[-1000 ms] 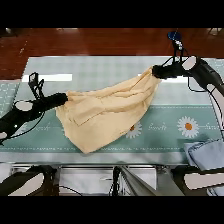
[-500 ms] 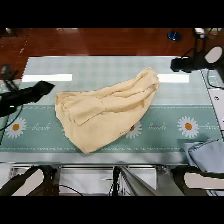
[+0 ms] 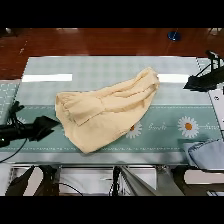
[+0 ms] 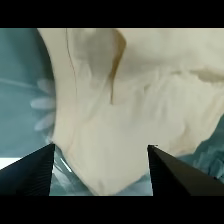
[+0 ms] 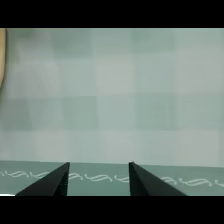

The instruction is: Fold the shirts.

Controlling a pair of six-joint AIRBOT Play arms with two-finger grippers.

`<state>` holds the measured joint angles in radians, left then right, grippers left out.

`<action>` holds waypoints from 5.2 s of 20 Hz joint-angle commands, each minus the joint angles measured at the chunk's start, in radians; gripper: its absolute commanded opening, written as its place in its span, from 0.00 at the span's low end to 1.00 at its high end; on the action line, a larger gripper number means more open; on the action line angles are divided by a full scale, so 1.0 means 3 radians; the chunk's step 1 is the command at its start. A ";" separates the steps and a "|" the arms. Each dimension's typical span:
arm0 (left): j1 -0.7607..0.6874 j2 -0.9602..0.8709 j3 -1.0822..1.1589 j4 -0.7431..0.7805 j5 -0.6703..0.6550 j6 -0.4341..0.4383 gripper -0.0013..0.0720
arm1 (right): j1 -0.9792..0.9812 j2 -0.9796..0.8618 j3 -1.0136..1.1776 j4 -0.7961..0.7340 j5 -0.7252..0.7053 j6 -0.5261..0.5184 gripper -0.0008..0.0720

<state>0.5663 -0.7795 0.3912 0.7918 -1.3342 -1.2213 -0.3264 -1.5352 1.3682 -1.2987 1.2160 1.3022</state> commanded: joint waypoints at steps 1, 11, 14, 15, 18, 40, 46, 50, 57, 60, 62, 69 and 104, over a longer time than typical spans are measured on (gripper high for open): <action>-0.0097 0.0192 -0.0384 -0.0120 -0.0337 -0.0051 0.95 | -0.0027 -0.0108 -0.0019 0.0313 0.0175 -0.0120 0.63; -0.1216 0.0188 -0.0390 0.0060 -0.0089 -0.0804 0.95 | 0.0018 -0.0116 -0.0019 0.0384 0.0177 -0.0131 0.63; -0.1695 0.0154 -0.0390 0.0141 0.0179 -0.1088 0.95 | 0.0018 -0.0116 -0.0019 0.0383 0.0177 -0.0132 0.63; -0.1845 0.0128 -0.0390 0.0141 0.0306 -0.1167 0.95 | 0.0018 -0.0116 -0.0019 0.0384 0.0178 -0.0132 0.63; -0.2200 -0.0066 -0.0389 0.0093 0.0565 -0.1246 0.95 | 0.0018 -0.0116 -0.0019 0.0383 0.0191 -0.0132 0.63; -0.2845 -0.0947 -0.0388 -0.0671 0.1466 -0.0765 0.05 | 0.0079 -0.0643 -0.0019 0.1366 0.0191 -0.0320 0.74; -0.2845 -0.0947 -0.0388 -0.0673 0.1441 -0.0768 0.05 | 0.0435 -0.0912 -0.0019 0.1305 0.0019 -0.0345 0.74; -0.2845 -0.0947 -0.0387 -0.0673 0.1411 -0.0768 0.05 | 0.0683 -0.0959 -0.0018 0.1301 -0.0237 -0.0300 0.72; -0.2843 -0.0946 -0.0338 -0.0670 0.1405 -0.0765 0.05 | 0.1006 -0.0998 -0.0018 0.1095 -0.0528 -0.0145 0.05; -0.2843 -0.0946 -0.0338 -0.0670 0.1404 -0.0763 0.05 | 0.0942 -0.0724 -0.0018 0.0979 -0.0476 -0.0281 0.05; -0.2845 -0.0918 -0.0308 -0.0670 0.1385 -0.0675 0.04 | 0.0855 -0.0365 -0.0018 0.0860 -0.0459 -0.0310 0.05; -0.2684 0.0235 0.1094 -0.0178 0.1369 -0.0682 0.04 | 0.0682 0.1244 0.0102 0.0725 -0.0441 -0.0308 0.05; -0.1255 -0.0398 0.1682 0.0483 0.1132 -0.0229 0.04 | 0.0699 0.1047 -0.0084 0.0350 -0.0022 0.0413 0.05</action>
<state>0.2077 -0.7334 0.9424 0.9855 -1.2064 -1.4017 -0.1162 -1.0981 1.3624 -1.2766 1.4220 1.4597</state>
